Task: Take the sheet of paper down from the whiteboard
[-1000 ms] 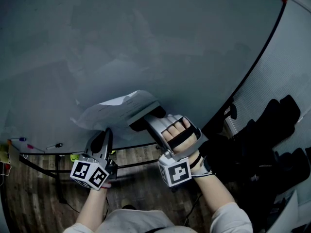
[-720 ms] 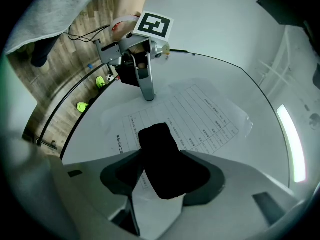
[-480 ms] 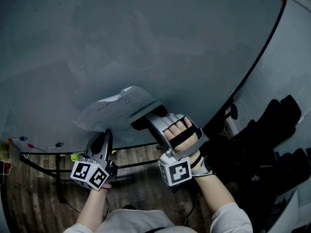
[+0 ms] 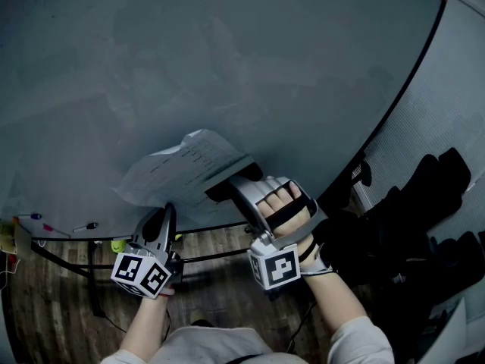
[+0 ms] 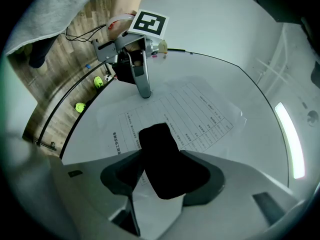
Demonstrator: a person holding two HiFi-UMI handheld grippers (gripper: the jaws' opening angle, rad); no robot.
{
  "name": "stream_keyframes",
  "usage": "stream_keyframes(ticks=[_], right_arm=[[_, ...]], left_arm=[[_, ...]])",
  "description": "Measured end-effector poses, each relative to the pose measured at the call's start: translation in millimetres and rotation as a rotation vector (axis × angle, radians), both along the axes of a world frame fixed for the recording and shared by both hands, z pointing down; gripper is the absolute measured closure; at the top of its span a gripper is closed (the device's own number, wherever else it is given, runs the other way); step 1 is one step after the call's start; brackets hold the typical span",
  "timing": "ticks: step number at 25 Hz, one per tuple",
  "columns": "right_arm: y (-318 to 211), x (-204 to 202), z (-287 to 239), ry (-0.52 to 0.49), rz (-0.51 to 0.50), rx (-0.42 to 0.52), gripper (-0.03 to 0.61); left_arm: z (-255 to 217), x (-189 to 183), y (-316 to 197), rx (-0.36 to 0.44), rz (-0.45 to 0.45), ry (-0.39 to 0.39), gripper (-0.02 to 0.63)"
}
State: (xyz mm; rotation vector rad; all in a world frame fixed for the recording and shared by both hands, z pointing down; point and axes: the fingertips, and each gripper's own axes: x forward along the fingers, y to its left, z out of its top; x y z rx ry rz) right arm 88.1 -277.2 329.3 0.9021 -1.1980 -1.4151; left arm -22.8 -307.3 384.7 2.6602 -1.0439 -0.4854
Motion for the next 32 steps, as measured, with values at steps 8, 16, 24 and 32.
stream_keyframes(ticks=[8, 16, 24, 32], right_arm=[[4.4, 1.1, -7.6, -0.023, -0.01, 0.014, 0.342], [1.7, 6.1, -4.2, -0.027, 0.007, 0.008, 0.342], [2.2, 4.6, -4.2, -0.039, 0.007, -0.003, 0.344], [2.5, 3.8, -7.7, -0.055, 0.011, 0.011, 0.344]], left_arm=[[0.5, 1.7, 3.8, -0.004, -0.009, -0.004, 0.598], [5.1, 0.4, 1.4, -0.02, -0.017, -0.003, 0.598], [8.8, -1.2, 2.2, -0.029, -0.019, 0.001, 0.598], [15.4, -9.1, 2.7, -0.063, -0.024, 0.032, 0.598]])
